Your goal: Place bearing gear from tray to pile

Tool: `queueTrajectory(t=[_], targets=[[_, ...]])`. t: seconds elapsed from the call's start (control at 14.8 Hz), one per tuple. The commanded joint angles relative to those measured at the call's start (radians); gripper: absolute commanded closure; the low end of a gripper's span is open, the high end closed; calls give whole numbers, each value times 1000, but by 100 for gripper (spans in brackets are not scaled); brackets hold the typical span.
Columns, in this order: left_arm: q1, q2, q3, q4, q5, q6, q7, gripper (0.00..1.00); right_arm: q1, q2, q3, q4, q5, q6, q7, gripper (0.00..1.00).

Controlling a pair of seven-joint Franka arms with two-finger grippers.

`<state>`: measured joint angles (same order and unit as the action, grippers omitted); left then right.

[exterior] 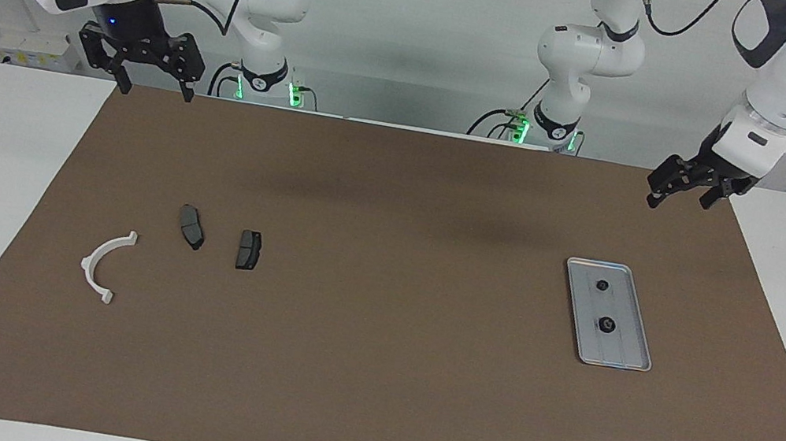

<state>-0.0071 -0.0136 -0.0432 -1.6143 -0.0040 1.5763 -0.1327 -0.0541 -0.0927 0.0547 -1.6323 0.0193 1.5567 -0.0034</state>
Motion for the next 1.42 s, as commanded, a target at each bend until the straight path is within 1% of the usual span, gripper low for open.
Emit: queueTrajectory(t=[0.0,0.68,0.81,0.88,1.01,1.15,1.28,1.35], targets=[[-2,1,3,13,-14,-5,16,0,-1,-22,-3,-23,22,-6,-9,0],[-7,0,11,-1,-13,21,-7,0,-1,-22,-3,-23,22,-1,-7,0],[-4,-5,17,-22,-13,60,-18,0,-4,-22,-3,-21,22,-6,-10,0],[13,-17,22,-57,-16,109,-16,0,-9,-22,-3,-21,22,-6,-10,0],[26,-57,22,-177,-13,215,2,0,-12,-24,-3,-23,22,-7,-12,0],[24,-65,22,-260,-13,312,50,0,-12,-24,-3,-23,22,-7,-10,0],[13,-48,22,-300,-13,382,59,0,-12,-24,-3,-23,22,-7,-10,0],[10,-17,22,-303,-13,405,62,0,-10,-22,-3,-23,22,-9,-12,0]])
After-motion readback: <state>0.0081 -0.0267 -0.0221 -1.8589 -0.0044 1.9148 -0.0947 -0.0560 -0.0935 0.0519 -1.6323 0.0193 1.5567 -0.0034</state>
